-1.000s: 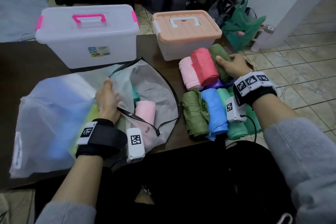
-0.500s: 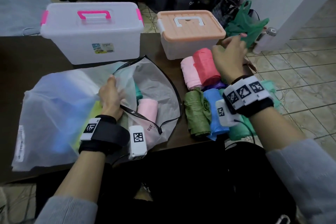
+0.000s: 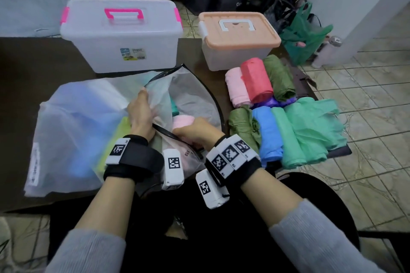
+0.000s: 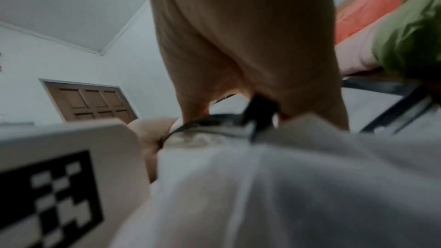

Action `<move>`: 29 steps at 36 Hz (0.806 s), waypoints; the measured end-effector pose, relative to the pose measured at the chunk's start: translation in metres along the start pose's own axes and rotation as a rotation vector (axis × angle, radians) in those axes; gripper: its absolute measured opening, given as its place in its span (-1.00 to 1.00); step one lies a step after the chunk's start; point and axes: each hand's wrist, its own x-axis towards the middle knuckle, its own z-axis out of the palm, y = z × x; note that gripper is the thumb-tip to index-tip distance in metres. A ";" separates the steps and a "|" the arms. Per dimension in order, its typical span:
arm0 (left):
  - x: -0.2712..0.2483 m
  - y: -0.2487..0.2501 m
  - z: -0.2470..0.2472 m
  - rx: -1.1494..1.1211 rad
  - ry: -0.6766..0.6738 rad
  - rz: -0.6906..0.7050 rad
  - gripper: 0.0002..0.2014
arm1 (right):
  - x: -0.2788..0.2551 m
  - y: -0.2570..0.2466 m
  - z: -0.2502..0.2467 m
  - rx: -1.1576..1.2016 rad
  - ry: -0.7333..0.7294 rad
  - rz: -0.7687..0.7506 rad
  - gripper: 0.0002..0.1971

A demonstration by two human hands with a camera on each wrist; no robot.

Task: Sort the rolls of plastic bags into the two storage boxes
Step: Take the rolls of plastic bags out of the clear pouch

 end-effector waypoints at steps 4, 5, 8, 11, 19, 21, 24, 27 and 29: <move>-0.001 0.001 0.000 -0.006 0.004 -0.006 -0.59 | -0.001 0.001 0.001 0.066 0.070 -0.007 -0.63; -0.001 0.001 0.000 -0.003 0.001 -0.008 -0.58 | -0.001 0.002 0.001 0.106 0.087 -0.021 -0.72; -0.001 0.000 -0.001 -0.006 0.001 -0.022 -0.57 | -0.003 0.004 -0.005 0.184 0.124 -0.103 -0.70; -0.001 0.000 0.000 -0.019 -0.003 -0.034 -0.60 | -0.006 0.006 -0.020 0.286 0.230 -0.176 -0.63; -0.003 0.003 -0.001 -0.047 -0.009 -0.042 -0.60 | -0.029 -0.002 -0.083 0.122 0.643 -0.316 -0.54; -0.004 0.003 -0.001 -0.033 -0.008 -0.040 -0.56 | -0.036 0.000 -0.103 -0.007 0.719 -0.326 -0.59; -0.003 0.003 -0.001 -0.017 0.009 -0.035 -0.54 | -0.038 0.008 -0.118 -0.132 0.792 -0.255 -0.54; -0.005 0.003 0.000 -0.011 0.001 -0.019 -0.57 | -0.034 0.017 -0.118 -0.412 0.827 -0.095 -0.48; -0.008 0.003 0.002 -0.019 -0.007 -0.017 -0.60 | -0.032 0.022 -0.113 -0.557 0.856 -0.017 -0.43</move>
